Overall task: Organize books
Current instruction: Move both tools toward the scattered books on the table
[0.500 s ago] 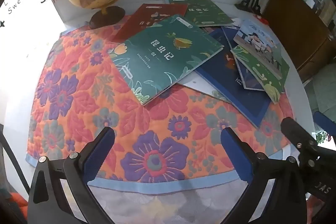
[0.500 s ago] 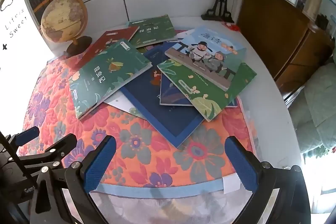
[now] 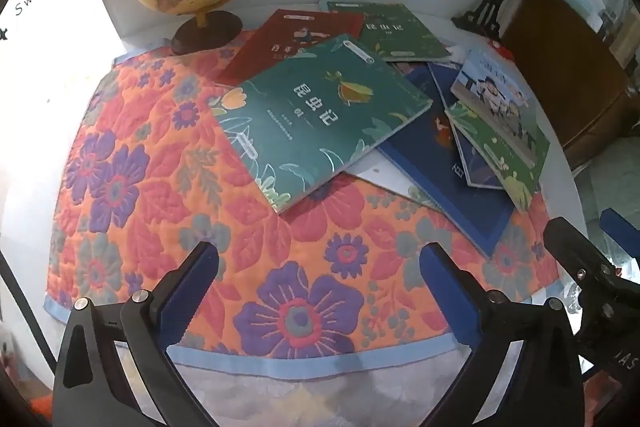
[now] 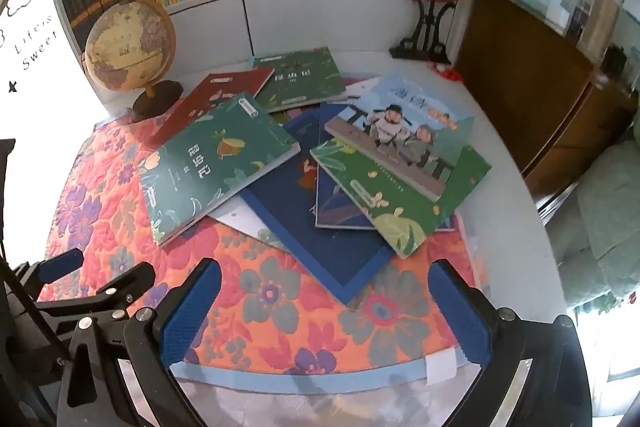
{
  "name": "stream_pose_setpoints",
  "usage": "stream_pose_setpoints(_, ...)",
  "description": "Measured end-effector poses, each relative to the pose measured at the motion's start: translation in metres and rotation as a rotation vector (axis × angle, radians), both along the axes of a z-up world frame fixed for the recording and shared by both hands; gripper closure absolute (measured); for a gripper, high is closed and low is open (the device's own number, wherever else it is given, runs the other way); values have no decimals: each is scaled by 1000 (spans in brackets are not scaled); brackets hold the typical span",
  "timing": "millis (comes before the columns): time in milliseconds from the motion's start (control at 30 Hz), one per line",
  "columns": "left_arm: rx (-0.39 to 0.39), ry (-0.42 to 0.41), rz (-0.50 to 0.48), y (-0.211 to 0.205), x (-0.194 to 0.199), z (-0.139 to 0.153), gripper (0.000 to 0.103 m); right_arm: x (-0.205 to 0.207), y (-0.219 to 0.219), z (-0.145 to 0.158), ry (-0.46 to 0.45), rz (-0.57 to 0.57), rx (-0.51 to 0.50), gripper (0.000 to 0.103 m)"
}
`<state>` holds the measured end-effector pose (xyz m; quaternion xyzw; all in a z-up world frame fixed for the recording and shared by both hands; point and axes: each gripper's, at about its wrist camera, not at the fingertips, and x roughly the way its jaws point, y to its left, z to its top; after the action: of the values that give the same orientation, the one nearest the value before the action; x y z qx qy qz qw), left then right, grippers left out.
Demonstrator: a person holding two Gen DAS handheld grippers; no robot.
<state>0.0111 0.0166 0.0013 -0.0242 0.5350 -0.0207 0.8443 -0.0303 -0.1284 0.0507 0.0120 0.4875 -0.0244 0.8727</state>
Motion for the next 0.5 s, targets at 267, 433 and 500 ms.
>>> stream_pose_setpoints(267, 6, 15, 1, 6, 8, -1, 3, 4, 1, 4, 17, -21, 22, 0)
stream_pose_setpoints(433, 6, 9, 1, 9, 9, 0, 2, -1, 0, 3, 13, -50, 24, 0)
stream_pose_setpoints(500, -9, 22, 2, 11, 10, -1, 2, -3, 0, 5, 6, -56, 28, 0)
